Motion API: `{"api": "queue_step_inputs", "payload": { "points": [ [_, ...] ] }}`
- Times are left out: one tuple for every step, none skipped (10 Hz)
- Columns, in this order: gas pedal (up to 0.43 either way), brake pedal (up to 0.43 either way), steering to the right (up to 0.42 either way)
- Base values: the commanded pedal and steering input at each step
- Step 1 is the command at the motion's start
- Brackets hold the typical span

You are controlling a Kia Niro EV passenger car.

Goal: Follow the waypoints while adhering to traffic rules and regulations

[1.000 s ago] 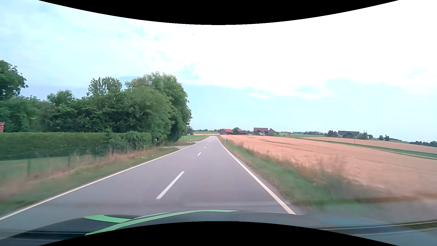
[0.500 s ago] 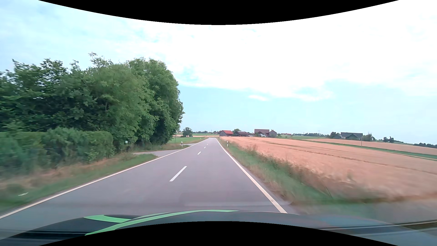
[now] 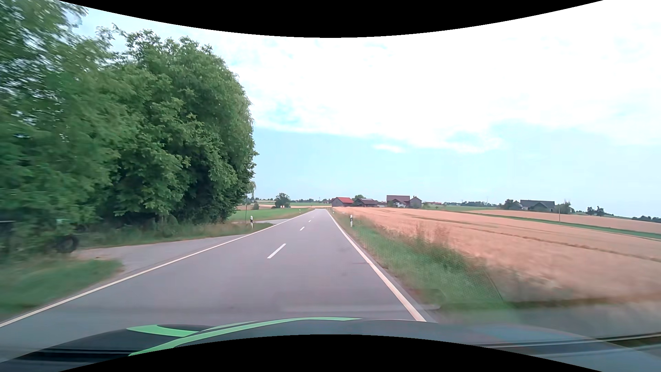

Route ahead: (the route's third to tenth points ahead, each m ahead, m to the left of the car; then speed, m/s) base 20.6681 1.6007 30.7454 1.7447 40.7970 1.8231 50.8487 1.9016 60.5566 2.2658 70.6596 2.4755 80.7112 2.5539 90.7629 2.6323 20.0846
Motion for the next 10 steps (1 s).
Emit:
{"api": "queue_step_inputs", "payload": {
  "points": [
    [0.067, 0.000, -0.004],
    [0.067, 0.000, -0.009],
    [0.067, 0.000, -0.011],
    [0.067, 0.000, -0.010],
    [0.067, 0.000, -0.010],
    [0.067, 0.000, -0.009],
    [0.067, 0.000, -0.007],
    [0.067, 0.000, -0.006],
    [0.079, 0.000, -0.006],
    [0.079, 0.000, -0.005]
  ]
}}
